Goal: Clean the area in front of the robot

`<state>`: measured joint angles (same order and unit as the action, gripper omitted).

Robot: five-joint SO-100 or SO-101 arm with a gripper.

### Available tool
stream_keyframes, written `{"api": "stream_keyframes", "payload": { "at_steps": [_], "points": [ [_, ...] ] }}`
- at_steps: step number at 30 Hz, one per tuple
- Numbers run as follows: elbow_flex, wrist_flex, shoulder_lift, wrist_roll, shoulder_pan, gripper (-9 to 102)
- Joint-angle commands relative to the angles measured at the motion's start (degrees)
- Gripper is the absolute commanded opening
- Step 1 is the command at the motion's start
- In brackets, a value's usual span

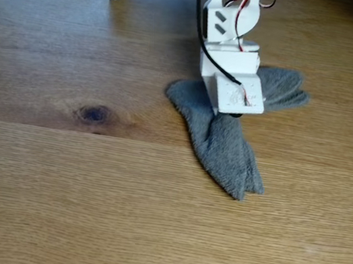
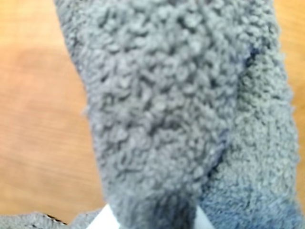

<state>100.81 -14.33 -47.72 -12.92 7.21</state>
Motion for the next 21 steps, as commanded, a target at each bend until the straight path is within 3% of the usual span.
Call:
{"api": "stream_keyframes", "payload": {
  "at_steps": [1,6,11,16,21],
  "points": [
    [-9.76,4.04,2.37,2.2,-12.39,0],
    [-17.31,-3.08,4.04,2.81,-22.06,0],
    [-20.21,-20.04,0.44,0.53,-28.56,0],
    [-18.37,-39.11,-8.26,0.18,-25.93,0],
    [-16.79,-44.91,-20.57,2.99,-23.91,0]
  ]
}}
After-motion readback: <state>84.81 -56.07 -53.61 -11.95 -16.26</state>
